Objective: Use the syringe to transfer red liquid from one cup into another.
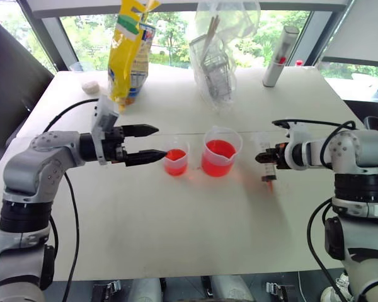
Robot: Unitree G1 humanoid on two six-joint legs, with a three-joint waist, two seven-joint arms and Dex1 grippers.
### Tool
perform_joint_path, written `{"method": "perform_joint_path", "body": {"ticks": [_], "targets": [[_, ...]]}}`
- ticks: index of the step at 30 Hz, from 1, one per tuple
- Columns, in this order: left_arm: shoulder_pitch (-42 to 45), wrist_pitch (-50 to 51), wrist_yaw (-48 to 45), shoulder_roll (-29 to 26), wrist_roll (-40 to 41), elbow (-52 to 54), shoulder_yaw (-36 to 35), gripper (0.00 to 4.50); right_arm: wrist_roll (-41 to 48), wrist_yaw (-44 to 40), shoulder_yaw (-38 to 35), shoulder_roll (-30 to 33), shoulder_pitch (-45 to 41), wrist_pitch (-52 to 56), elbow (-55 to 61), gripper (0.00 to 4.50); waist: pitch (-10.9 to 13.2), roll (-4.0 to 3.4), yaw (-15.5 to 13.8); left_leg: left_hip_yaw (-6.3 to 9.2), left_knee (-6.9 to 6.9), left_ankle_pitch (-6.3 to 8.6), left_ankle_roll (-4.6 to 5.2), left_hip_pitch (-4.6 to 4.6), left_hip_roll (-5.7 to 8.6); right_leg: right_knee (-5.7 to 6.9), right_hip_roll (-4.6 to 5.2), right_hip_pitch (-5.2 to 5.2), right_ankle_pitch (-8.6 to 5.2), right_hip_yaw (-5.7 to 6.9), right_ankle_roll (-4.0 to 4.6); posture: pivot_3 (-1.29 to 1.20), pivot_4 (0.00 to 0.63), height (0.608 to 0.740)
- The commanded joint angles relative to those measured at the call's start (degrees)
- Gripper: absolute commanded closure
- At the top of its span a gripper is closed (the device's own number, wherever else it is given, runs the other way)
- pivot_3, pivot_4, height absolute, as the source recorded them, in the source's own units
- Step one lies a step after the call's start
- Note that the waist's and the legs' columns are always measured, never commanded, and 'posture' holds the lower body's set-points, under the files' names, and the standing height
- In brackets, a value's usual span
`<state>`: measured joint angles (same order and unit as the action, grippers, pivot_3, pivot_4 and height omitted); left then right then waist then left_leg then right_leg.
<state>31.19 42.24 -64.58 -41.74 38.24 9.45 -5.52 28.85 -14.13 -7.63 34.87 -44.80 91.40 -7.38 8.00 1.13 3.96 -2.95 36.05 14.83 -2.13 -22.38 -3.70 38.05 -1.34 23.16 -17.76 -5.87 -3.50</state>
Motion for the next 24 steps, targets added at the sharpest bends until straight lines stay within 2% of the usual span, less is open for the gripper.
{"method": "perform_joint_path", "body": {"ticks": [1,2,3,7,8,10,16,20,24], "targets": [[-0.46,-0.11,0.08,-0.90,0.91,2.70,-0.28,0.07,-1.68,-1.08,1.33,0.52,0.58,-1.56,-0.71,3.17,-0.02,0.04,0.02,0.01,0.01,0.00,0.00,0.00,0.00,-0.03,-0.01,-0.02,0.00,0.01,0.00,0.00,0.150,0.739],[-0.51,0.03,0.21,-0.84,1.07,2.87,-0.30,0.07,-1.82,-1.38,1.38,0.46,0.60,-1.62,-0.61,3.17,-0.02,0.04,0.02,0.01,0.02,0.00,0.00,0.00,0.00,-0.03,-0.01,-0.02,0.00,0.01,0.00,0.00,0.150,0.739],[-0.53,0.10,0.16,-0.89,1.15,2.95,-0.28,0.00,-1.76,-1.73,1.11,0.30,0.49,-1.66,-0.15,2.15,-0.02,0.04,0.01,0.01,0.04,0.00,0.00,0.02,0.00,-0.03,-0.01,-0.05,0.00,0.00,-0.01,0.00,0.150,0.739],[-0.86,0.19,-0.04,-1.20,1.15,3.21,-0.21,0.00,-1.48,-2.50,-0.48,0.28,-0.18,-0.36,3.17,0.28,0.00,0.01,0.00,0.01,0.03,0.00,0.00,0.01,0.00,-0.02,-0.01,-0.04,0.00,0.01,-0.01,0.00,0.150,0.739],[-0.95,0.30,-0.07,-1.29,1.21,3.29,-0.20,0.00,-1.10,-2.67,-1.14,0.55,-0.15,0.32,4.31,0.07,0.00,0.01,0.01,0.01,0.02,0.00,0.00,0.01,0.00,-0.02,-0.01,-0.03,0.00,0.01,-0.01,0.00,0.150,0.739],[-1.16,0.45,-0.21,-1.51,1.25,3.50,-0.10,0.00,-0.31,-3.13,-1.79,1.54,0.49,0.98,6.99,0.07,0.00,0.01,0.04,0.01,0.00,0.00,0.00,0.01,0.00,-0.03,-0.02,-0.02,0.00,0.00,-0.01,0.00,0.150,0.739],[-2.17,0.31,-1.05,-3.49,0.90,4.45,-0.11,0.00,10.38,-9.22,-6.64,11.64,6.54,1.10,25.73,0.07,0.02,0.00,-0.30,0.09,-0.09,0.00,0.00,-0.04,0.00,-0.08,-0.01,0.00,-0.03,0.06,-0.04,0.00,0.150,0.739],[-2.61,-0.07,-1.52,-4.89,0.55,4.98,-0.20,0.00,20.18,-14.05,-14.20,15.73,9.60,1.10,33.40,0.07,0.03,0.04,-0.01,0.09,-0.07,0.00,0.00,0.01,-0.01,-0.12,0.05,-0.08,-0.03,0.06,-0.05,0.00,0.150,0.739],[-2.48,-0.43,-1.71,-5.49,0.18,4.59,-0.21,0.00,24.82,-17.34,-20.66,18.06,14.80,0.80,40.84,0.07,0.04,0.04,-0.03,0.09,-0.06,0.00,0.00,0.04,-0.01,-0.11,0.03,-0.08,-0.03,0.05,-0.05,0.00,0.150,0.739]]}}
